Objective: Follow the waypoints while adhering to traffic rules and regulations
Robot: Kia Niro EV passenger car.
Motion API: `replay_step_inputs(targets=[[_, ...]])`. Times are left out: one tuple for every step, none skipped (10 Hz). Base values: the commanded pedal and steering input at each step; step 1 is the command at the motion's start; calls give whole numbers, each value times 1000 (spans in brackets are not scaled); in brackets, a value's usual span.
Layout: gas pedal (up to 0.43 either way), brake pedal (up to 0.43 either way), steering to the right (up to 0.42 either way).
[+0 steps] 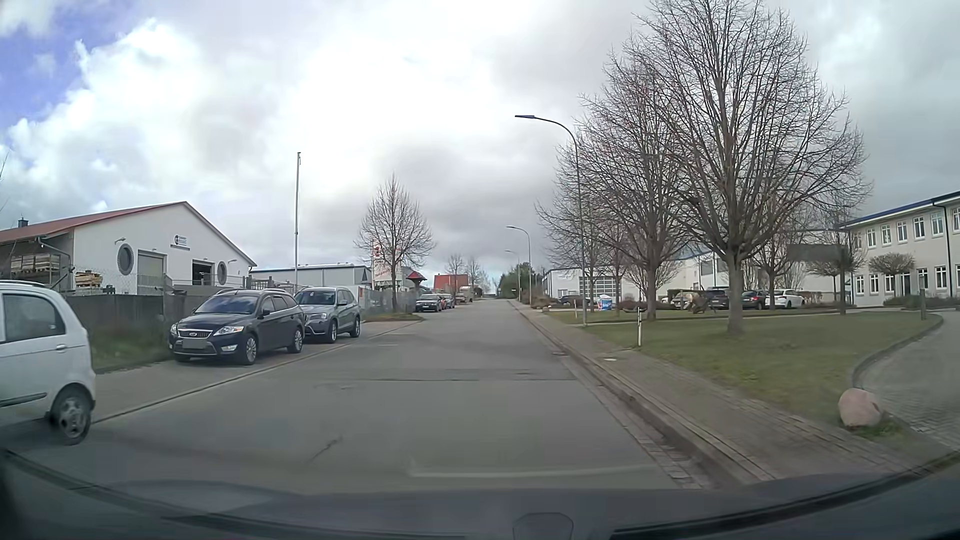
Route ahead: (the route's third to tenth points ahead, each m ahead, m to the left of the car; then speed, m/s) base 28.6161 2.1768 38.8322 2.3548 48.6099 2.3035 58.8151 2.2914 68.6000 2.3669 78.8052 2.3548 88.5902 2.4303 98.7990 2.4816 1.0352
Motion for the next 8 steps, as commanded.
replay_step_inputs(targets=[[0,0,-9],[0,0,-9],[0,0,-9],[0,0,-11],[0,0,-14],[0,0,-16],[0,0,-18],[0,0,-18]])
